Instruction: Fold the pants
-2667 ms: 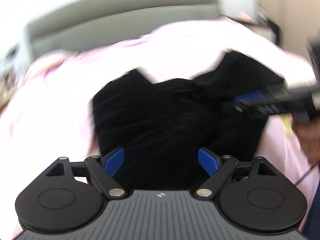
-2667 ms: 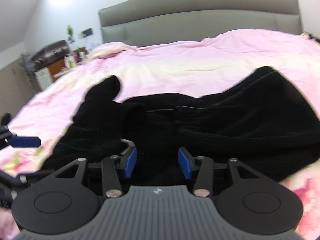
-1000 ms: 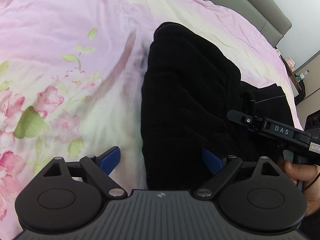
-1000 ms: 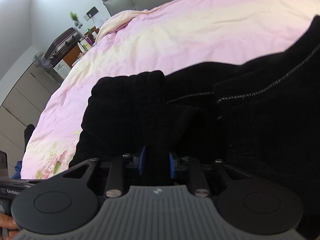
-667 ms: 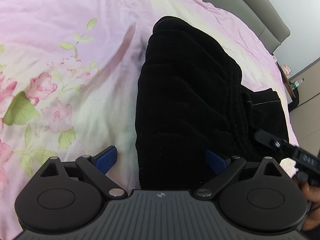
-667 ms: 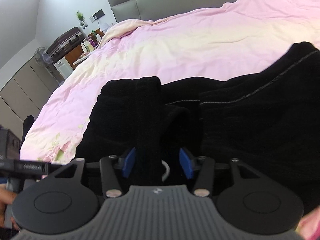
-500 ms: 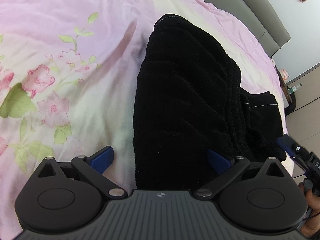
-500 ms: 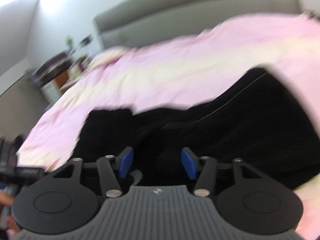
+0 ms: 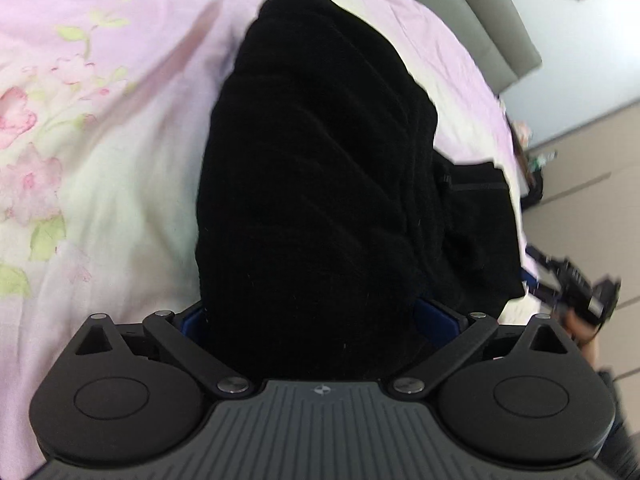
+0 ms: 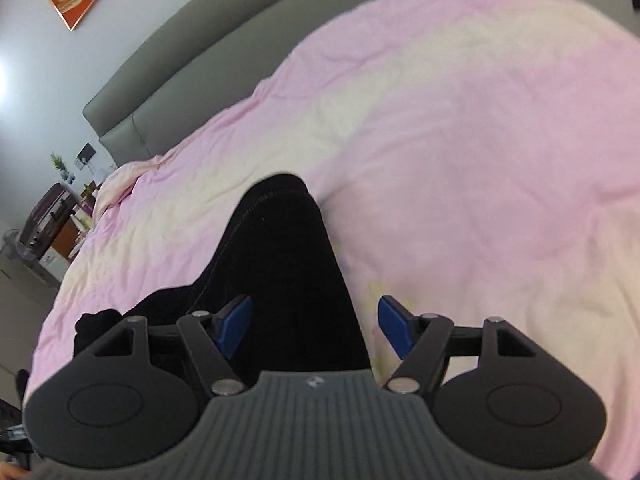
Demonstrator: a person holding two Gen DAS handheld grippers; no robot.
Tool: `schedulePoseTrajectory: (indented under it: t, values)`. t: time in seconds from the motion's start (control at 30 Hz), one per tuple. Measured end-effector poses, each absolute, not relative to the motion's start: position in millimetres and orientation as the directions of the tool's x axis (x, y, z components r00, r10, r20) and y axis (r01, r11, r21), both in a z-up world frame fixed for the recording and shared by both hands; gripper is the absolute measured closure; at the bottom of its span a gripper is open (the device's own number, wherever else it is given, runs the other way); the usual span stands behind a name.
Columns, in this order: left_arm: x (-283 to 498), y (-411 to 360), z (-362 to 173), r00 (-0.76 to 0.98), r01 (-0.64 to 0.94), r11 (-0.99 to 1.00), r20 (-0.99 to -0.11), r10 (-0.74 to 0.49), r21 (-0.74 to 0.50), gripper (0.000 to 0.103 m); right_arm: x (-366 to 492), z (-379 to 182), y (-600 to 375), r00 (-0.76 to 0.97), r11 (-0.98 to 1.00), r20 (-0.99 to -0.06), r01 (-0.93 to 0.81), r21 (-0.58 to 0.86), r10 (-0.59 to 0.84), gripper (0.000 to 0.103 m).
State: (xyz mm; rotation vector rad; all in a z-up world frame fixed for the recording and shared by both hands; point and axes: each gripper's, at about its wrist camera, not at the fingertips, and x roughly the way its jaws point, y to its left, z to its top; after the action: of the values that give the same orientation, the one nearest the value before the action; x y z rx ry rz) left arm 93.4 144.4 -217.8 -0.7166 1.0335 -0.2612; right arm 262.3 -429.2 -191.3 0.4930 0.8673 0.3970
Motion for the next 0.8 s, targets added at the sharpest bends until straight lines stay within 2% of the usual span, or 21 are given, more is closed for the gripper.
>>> schedulePoseTrajectory:
  t: [0.1,0.13,0.17,0.2,0.23,0.27,0.3,0.37,0.47,0.6,0.7,0.77,0.8]
  values:
    - [92,145,-218,0.533,-0.152,0.73,-0.677,-0.507,-0.667,0.0,277,-226,-427,0.45,0.756,-0.645,-0.118,0.644,0.618,0.035]
    - [91,150,-219,0.555,-0.181,0.704,-0.662,-0.503,-0.687,0.0,276,-232,-424,0.439,0.742,-0.635,-0.122,0.659,0.635,0.039]
    - [90,154,-220,0.571,-0.196,0.682,-0.647,-0.505,-0.705,0.01,275,-234,-424,0.442,0.738,-0.628,-0.129,0.662,0.641,0.05]
    - [90,157,-219,0.577,-0.193,0.67,-0.635,-0.513,-0.717,0.023,274,-234,-426,0.445,0.731,-0.619,-0.131,0.67,0.647,0.053]
    - [90,159,-216,0.578,-0.186,0.673,-0.633,-0.514,-0.716,0.03,273,-233,-428,0.447,0.718,-0.606,-0.129,0.684,0.658,0.062]
    - [88,160,-212,0.576,-0.174,0.679,-0.633,-0.517,-0.713,0.042,271,-231,-432,0.445,0.701,-0.592,-0.123,0.703,0.672,0.068]
    - [87,162,-209,0.573,-0.163,0.674,-0.625,-0.529,-0.72,0.049,264,-224,-429,0.443,0.681,-0.576,-0.116,0.723,0.687,0.07]
    - [86,169,-206,0.563,-0.151,0.642,-0.599,-0.569,-0.752,0.053,259,-215,-429,0.439,0.666,-0.565,-0.113,0.737,0.699,0.077]
    - [86,187,-190,0.582,-0.138,0.595,-0.551,-0.598,-0.792,0.057,251,-192,-421,0.437,0.619,-0.52,-0.115,0.777,0.734,0.078]
    - [84,211,-153,0.632,-0.093,0.548,-0.475,-0.613,-0.831,0.057,231,-147,-402,0.419,0.558,-0.459,-0.149,0.816,0.783,0.079]
    - [69,224,-130,0.633,-0.066,0.582,-0.485,-0.603,-0.811,0.057,201,-123,-388,0.389,0.517,-0.424,-0.175,0.838,0.818,0.079]
    - [52,234,-129,0.616,-0.083,0.631,-0.538,-0.576,-0.771,0.057,181,-127,-386,0.373,0.514,-0.434,-0.146,0.845,0.82,0.079]
    - [45,236,-132,0.598,-0.097,0.672,-0.583,-0.551,-0.734,0.057,170,-135,-385,0.356,0.541,-0.471,-0.125,0.832,0.807,0.079]
